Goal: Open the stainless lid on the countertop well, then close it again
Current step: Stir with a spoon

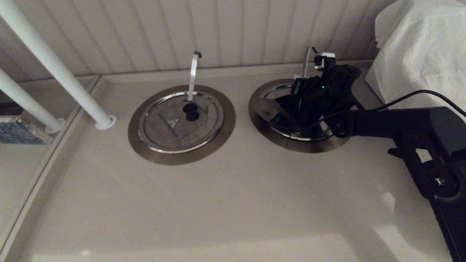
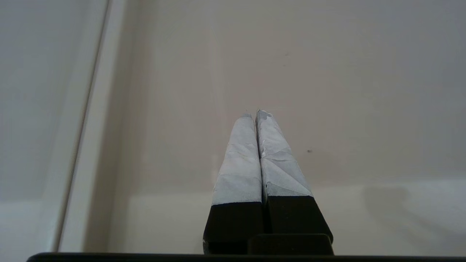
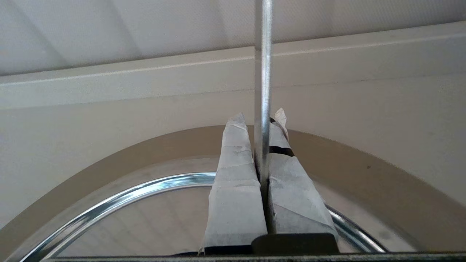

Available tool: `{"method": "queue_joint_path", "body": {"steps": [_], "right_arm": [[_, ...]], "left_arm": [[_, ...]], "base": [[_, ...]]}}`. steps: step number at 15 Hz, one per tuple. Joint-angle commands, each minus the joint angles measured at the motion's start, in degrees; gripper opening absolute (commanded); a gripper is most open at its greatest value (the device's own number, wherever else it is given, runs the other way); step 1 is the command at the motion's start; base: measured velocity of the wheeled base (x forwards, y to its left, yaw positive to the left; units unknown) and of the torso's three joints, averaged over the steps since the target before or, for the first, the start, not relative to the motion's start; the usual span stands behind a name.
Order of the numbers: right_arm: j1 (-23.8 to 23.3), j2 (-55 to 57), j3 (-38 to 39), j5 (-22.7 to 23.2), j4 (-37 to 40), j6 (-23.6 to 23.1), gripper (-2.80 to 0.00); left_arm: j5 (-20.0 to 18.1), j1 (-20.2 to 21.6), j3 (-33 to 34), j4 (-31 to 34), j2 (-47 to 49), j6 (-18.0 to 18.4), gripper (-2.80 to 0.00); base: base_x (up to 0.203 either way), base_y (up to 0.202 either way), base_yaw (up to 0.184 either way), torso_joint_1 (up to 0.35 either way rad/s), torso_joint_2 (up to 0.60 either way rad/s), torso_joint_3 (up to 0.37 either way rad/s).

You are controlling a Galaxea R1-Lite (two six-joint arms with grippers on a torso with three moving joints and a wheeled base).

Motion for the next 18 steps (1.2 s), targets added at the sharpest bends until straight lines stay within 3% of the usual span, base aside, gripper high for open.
{"method": "queue_joint_path", "body": {"steps": [1,7,15,18], "right_arm": [[0.2,-0.2,0.0,-0.1,-0.2,0.0,-2.80],[0.2,-5.1,3.0,-0.1,0.3,0.8,-2.80],[3.2,-22.2,19.2,-2.0,8.8,0.3,-2.80],[2.6,-22.5,21.9,-2.8,7.3,-1.2,-2.80]], "left_arm": [[0.0,0.0,0.0,0.0,0.0,0.0,-2.80],[0.0,0.0,0.0,0.0,0.0,0.0,-2.80],[0.0,0.0,0.0,0.0,0.0,0.0,-2.80],[0.0,0.0,0.0,0.0,0.0,0.0,-2.80]], "base": [[0.000,0.000,0.000,0.000,0.00,0.000],[0.000,0.000,0.000,0.000,0.00,0.000],[0.000,0.000,0.000,0.000,0.00,0.000],[0.000,0.000,0.000,0.000,0.00,0.000]]}}
